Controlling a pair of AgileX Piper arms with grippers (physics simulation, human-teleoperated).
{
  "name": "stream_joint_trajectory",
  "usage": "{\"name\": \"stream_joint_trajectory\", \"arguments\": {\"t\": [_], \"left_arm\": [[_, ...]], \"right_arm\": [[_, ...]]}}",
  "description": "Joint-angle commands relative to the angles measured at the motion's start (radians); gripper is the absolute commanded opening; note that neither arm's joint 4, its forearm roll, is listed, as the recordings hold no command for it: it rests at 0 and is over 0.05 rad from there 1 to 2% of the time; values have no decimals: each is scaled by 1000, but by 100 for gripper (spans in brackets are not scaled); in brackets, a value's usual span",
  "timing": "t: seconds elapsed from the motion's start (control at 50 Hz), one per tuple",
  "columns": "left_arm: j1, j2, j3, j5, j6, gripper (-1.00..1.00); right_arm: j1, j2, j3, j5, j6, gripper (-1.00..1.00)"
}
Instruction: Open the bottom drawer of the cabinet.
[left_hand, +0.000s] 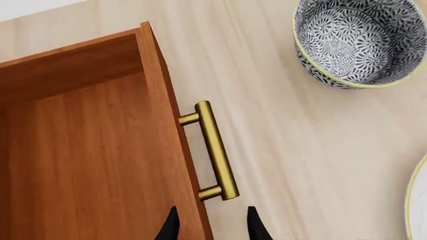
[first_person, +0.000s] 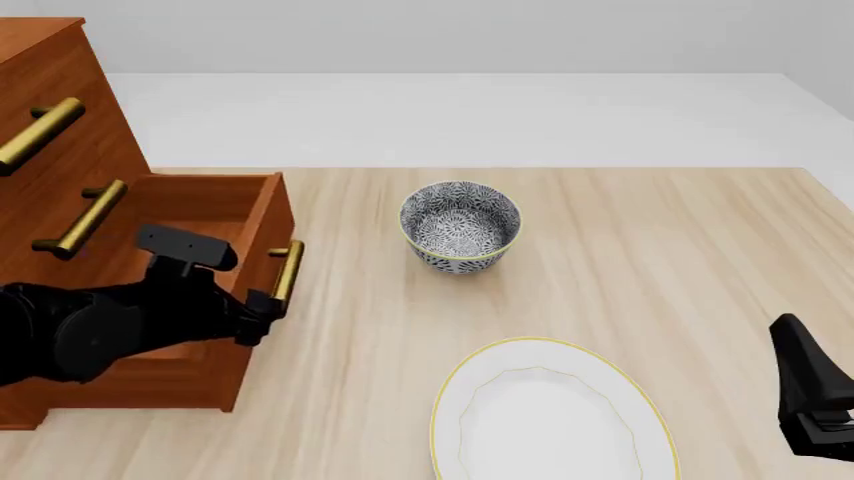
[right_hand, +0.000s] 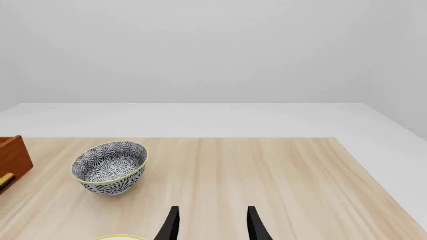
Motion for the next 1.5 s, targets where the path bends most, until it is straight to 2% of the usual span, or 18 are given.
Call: {"name": "stream_joint_trajectory", "arguments": {"t": [0.02,0.4,0.68,1.22,1.5], "left_arm": [[-38,-10,-19,12,-13,100],[-49,72,-8,-29,-10,100],[-106,172,4,-101,-63,100],[-159,148,21,-109,-119,100],[-132,8,-13,-10,-75,100]], "right_arm": [[0,0,0,0,0,100],[0,0,0,0,0,100],[0,0,0,0,0,100],[0,0,0,0,0,100],[0,0,0,0,0,100]]}}
